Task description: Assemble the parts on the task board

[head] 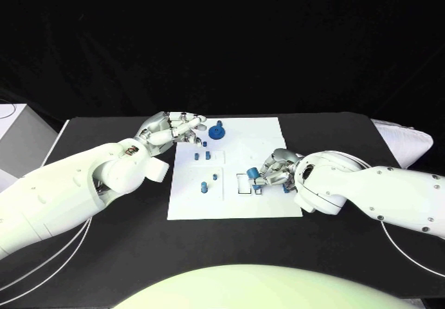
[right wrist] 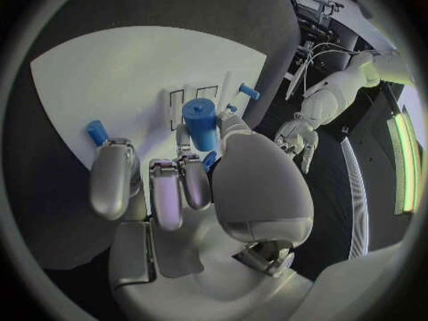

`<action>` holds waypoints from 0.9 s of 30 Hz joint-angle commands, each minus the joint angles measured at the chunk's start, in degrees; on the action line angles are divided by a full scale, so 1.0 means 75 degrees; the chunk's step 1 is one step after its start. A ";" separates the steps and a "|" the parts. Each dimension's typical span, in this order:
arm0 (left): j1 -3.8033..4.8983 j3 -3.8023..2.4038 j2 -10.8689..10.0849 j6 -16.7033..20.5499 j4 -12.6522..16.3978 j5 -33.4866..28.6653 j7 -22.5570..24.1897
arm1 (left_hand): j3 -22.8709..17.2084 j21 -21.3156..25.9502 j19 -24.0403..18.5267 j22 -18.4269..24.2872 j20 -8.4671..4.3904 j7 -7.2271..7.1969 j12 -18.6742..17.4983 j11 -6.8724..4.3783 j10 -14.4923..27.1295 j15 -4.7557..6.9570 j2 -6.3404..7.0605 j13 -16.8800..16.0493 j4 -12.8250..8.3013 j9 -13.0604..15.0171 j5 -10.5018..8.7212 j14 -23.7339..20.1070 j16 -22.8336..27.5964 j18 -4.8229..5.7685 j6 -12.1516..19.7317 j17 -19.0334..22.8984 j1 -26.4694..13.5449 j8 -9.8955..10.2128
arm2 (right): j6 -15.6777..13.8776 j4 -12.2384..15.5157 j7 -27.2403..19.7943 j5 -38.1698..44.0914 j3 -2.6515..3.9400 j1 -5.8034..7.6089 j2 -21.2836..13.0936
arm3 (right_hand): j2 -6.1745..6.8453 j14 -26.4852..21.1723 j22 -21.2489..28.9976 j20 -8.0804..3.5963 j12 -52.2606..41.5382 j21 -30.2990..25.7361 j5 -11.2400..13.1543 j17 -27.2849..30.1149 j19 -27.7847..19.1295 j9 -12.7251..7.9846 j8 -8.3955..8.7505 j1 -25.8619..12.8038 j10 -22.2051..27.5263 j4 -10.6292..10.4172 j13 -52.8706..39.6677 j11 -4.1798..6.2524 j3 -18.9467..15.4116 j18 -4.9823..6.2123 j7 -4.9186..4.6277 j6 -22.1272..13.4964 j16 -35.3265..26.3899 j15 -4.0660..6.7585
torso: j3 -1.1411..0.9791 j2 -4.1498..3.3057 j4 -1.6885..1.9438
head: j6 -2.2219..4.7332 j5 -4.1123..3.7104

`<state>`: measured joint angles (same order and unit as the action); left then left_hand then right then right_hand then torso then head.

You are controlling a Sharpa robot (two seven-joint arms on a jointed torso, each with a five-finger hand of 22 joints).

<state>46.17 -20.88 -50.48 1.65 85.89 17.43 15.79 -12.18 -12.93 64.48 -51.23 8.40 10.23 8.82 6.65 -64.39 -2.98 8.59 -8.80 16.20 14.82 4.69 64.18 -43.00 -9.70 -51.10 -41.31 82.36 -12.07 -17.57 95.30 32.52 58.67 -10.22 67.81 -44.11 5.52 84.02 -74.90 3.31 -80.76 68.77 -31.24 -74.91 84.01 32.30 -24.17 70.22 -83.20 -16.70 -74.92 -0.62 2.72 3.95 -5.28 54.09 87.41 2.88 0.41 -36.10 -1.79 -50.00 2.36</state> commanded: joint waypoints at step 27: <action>-0.0006 -0.0004 -0.0009 -0.0193 0.0027 0.0019 0.0026 | 0.0057 -0.0035 -0.0060 -0.0017 0.0018 0.0025 0.0060 0.0021 0.0049 -0.0005 -0.0017 -0.0010 0.0013 -0.0004 0.0017 -0.0053 -0.0030 -0.0058 -0.0054 -0.0010 0.0068 -0.0025 | 0.0564 -0.0329 -0.0028 0.0384 -0.0018 -0.0066 0.0420 | 0.0099 0.0652 -0.1380 -0.0026 0.0079 -0.0019 0.0256 -0.1362 0.0046 -0.0020 0.0026 -0.0315 0.0026 -0.0006 -0.0823 0.0004 0.0079 -0.0052 0.0054 0.0142 0.0028 0.0028 | -0.0006 -0.0011 -0.0012 | 0.0000 0.0169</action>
<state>46.14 -20.88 -50.64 1.33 85.94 17.57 15.73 -12.02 -12.93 64.48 -51.27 8.40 10.43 9.03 6.65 -64.40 -2.98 8.59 -8.79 16.36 14.82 4.69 64.18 -43.00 -9.70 -51.30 -41.29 82.36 -12.07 -15.09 92.61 32.60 60.83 -10.31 67.40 -41.07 6.42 84.02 -74.94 3.31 -80.56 68.78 -29.47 -74.91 84.00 32.12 -24.12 68.37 -83.20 -16.75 -74.90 -0.62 3.10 3.95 -5.46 54.32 87.41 2.88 0.38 -36.22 -1.88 -50.00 3.55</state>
